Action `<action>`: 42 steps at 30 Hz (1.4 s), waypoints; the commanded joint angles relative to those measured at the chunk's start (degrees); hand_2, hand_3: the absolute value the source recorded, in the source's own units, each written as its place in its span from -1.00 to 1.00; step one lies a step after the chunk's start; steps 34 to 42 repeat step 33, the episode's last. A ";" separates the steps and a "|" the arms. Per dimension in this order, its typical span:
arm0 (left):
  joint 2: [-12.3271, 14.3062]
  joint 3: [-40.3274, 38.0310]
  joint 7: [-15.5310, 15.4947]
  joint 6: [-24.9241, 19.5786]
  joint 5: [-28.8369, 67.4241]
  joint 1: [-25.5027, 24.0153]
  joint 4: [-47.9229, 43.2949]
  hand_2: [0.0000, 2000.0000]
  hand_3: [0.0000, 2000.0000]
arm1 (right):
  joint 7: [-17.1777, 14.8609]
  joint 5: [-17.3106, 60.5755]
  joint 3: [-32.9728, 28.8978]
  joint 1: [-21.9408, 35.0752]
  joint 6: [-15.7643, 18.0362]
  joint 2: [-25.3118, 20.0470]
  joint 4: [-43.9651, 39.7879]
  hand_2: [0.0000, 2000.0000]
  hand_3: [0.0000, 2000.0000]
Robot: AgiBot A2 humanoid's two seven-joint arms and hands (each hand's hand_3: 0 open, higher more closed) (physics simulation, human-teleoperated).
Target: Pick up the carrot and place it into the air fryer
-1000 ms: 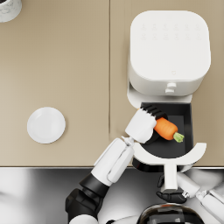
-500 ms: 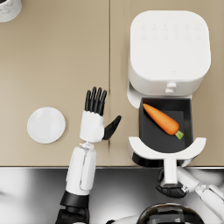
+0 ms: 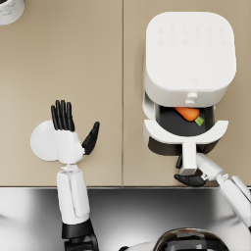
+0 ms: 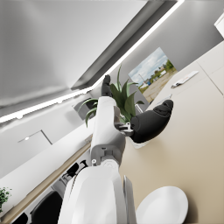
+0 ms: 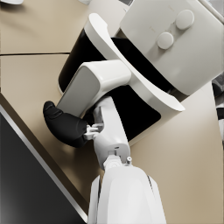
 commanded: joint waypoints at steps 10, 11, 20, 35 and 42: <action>0.07 -1.75 0.00 0.00 -0.01 -0.44 -3.38 -1.00 -1.00 | 0.63 0.27 2.27 17.22 0.26 -19.75 -21.32 1.00 1.00; 0.10 -1.66 0.00 0.00 -0.01 -0.66 -3.74 -1.00 -1.00 | 0.60 0.27 2.30 17.92 0.04 -20.72 -23.59 1.00 1.00; 0.23 -1.04 0.00 0.00 0.00 -1.21 -3.49 -1.00 -1.00 | 0.35 0.38 -17.19 9.84 7.27 -22.33 -30.83 1.00 1.00; 0.22 -0.92 0.00 0.00 -0.01 -1.20 -3.58 -1.00 -1.00 | -1.10 0.20 -26.64 7.02 7.86 -27.59 -30.46 1.00 1.00; 0.22 -0.92 0.00 0.00 -0.01 -1.20 -3.58 -1.00 -1.00 | -1.10 0.20 -26.64 7.02 7.86 -27.59 -30.46 1.00 1.00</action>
